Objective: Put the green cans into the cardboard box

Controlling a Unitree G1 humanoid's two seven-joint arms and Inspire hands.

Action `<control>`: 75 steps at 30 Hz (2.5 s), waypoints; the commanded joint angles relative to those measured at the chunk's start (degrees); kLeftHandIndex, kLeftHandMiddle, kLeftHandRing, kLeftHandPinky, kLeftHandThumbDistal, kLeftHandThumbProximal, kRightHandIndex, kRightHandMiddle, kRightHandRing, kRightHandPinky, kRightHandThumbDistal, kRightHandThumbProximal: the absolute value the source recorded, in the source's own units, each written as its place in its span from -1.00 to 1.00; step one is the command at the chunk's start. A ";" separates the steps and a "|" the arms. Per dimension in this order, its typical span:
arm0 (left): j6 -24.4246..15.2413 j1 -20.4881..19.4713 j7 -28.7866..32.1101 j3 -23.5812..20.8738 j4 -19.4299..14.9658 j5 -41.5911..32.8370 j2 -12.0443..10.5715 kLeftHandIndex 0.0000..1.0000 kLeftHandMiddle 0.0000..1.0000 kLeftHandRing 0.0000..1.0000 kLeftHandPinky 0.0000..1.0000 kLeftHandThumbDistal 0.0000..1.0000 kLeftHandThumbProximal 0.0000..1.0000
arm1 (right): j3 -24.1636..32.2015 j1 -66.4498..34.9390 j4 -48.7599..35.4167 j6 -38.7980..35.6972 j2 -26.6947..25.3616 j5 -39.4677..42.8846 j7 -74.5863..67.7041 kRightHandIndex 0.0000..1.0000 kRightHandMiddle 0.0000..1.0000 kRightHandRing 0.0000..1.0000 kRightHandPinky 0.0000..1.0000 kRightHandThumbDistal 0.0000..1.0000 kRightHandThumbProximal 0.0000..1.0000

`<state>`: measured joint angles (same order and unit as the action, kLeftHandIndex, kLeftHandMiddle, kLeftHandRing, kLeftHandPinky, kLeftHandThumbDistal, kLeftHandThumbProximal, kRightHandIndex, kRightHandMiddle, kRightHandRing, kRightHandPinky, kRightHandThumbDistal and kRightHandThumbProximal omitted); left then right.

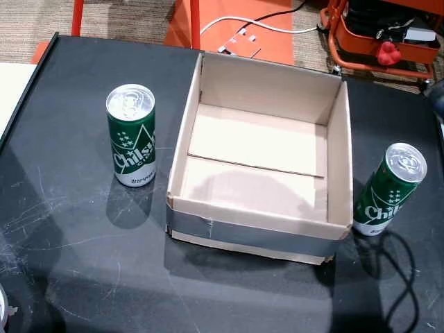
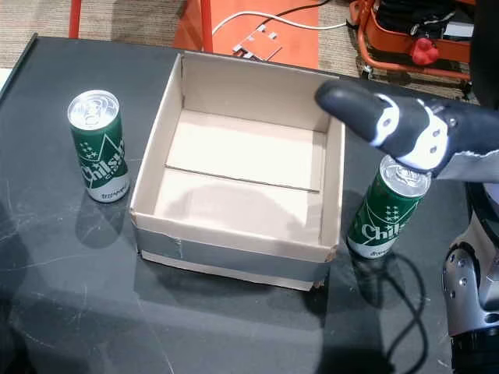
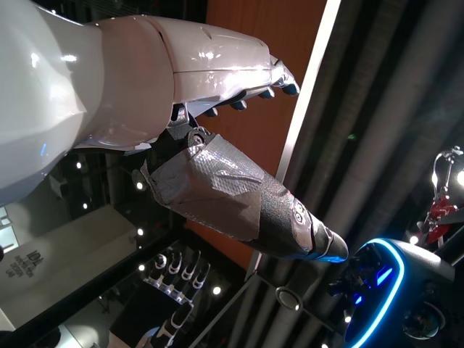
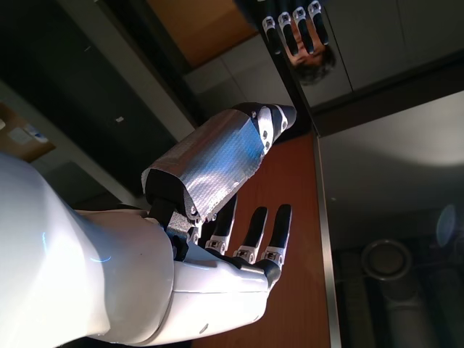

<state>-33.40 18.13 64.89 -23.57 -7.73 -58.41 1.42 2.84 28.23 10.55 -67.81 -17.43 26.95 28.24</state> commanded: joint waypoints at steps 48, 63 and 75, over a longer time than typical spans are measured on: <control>4.28 2.88 3.60 -2.38 4.68 -1.57 3.82 0.92 0.94 1.00 1.00 0.95 -0.30 | 6.68 2.90 33.30 8.00 -3.59 -13.59 7.69 0.34 0.41 0.62 0.67 1.00 0.27; 2.84 6.04 6.41 -4.45 9.19 -0.91 3.89 0.95 0.99 1.00 1.00 0.89 -0.13 | 5.47 -0.51 33.80 10.34 -4.12 -15.17 7.67 0.34 0.46 0.63 0.71 1.00 0.33; 5.43 5.76 6.60 -4.91 8.97 -1.61 5.00 0.93 0.96 1.00 1.00 1.00 -0.22 | 6.08 -2.42 33.89 10.77 -4.20 -14.79 6.56 0.40 0.49 0.69 0.76 1.00 0.41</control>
<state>-28.48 24.09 71.06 -28.44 1.05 -59.55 6.03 8.18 26.16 43.90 -56.66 -20.83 11.40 35.02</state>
